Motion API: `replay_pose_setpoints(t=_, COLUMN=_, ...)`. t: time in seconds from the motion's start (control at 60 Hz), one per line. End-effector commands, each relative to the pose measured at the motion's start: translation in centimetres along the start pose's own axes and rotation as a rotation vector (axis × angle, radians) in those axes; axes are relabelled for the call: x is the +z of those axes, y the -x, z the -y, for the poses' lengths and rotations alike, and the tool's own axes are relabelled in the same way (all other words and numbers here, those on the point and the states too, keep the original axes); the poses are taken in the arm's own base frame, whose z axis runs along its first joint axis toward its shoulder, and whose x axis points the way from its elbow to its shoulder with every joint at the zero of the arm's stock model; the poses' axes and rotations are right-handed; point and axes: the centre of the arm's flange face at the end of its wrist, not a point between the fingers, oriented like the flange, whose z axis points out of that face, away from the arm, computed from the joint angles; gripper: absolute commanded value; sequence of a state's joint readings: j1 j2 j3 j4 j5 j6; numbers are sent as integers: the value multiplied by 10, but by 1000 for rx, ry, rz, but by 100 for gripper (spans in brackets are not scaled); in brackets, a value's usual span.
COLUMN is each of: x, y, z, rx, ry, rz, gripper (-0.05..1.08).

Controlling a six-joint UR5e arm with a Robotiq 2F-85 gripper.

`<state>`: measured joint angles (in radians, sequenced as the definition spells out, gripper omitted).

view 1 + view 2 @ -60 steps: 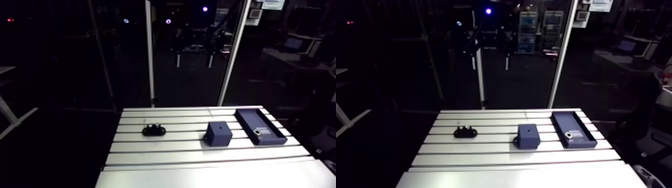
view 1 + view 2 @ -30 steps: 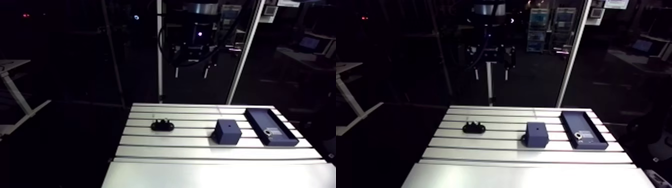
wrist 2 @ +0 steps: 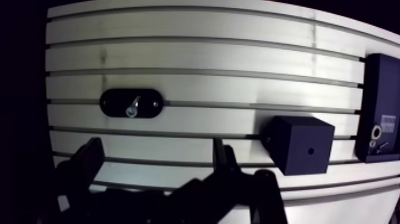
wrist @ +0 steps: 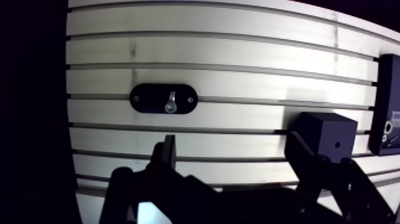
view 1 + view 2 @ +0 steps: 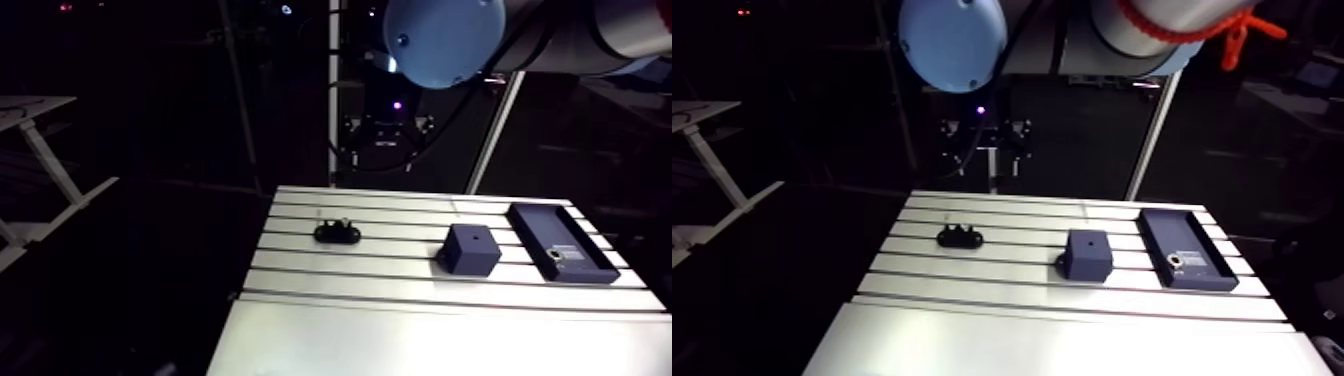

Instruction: Pick up the M10 bolt and insert it into the hole until fully seated.

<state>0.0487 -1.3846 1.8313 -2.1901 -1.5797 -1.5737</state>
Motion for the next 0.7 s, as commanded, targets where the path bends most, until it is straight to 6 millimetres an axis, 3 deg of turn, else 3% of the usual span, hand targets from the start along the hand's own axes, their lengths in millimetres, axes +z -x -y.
replay_pose_setpoints(t=0.017, x=17, y=1, z=18, rx=-35, ry=30, rz=-7, gripper=1)
replay_pose_setpoints(t=0.383, x=39, y=-2, z=37, rx=-47, ry=13, rz=-21, gripper=1)
replay_pose_setpoints(t=0.7, x=56, y=-5, z=42, rx=-41, ry=11, rz=-22, gripper=1)
